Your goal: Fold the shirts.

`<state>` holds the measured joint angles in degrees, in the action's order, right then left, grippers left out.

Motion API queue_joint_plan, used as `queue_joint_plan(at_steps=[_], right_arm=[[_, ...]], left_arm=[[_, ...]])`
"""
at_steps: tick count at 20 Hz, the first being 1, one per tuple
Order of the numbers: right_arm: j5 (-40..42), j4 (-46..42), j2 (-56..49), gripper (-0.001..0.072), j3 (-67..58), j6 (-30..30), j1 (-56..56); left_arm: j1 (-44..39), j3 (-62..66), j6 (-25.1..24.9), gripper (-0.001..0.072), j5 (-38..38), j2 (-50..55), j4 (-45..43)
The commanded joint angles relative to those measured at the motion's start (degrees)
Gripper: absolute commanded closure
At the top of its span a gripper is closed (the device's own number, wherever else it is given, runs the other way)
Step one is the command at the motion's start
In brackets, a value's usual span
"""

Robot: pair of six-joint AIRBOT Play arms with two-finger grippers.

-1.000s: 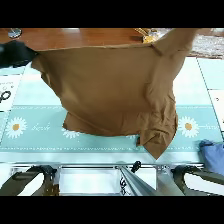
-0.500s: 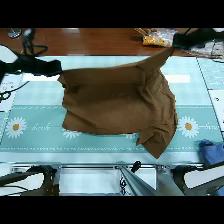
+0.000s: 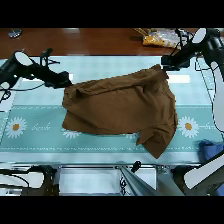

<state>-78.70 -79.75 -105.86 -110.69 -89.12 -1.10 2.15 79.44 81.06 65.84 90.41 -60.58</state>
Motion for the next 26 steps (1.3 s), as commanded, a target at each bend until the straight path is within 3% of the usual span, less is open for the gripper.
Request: queue_joint_plan(at_steps=[1, 4, 8, 14, 18, 26], right_arm=[[-5.5, -0.3, 1.9, 0.0296, -1.9, 2.7, -1.4], [-9.9, -2.2, 6.6, 0.0277, -1.9, 2.5, -4.8], [-14.8, -3.3, 9.4, 0.0277, -1.2, 2.6, -9.4], [-10.3, -1.3, 14.8, 0.0277, 13.0, 5.2, -11.1], [-7.1, 1.4, 17.1, 0.0277, 21.1, 5.8, -11.0], [-5.4, 3.0, 17.2, 0.0278, 22.2, 5.8, -11.0]], left_arm=[[4.3, 8.7, 0.2, 0.0219, 7.5, 0.5, 0.1], [11.2, 15.3, 0.2, 0.0207, 18.6, 0.2, -1.1], [18.4, 10.0, -1.8, 0.0208, 26.5, -3.0, 0.1], [20.8, -15.8, -8.7, 0.0209, 25.3, -10.1, 2.8], [20.7, -29.6, -10.4, 0.0209, 19.7, -10.4, 5.7], [20.7, -38.4, -12.9, 0.0209, 11.6, -10.4, 5.9]])
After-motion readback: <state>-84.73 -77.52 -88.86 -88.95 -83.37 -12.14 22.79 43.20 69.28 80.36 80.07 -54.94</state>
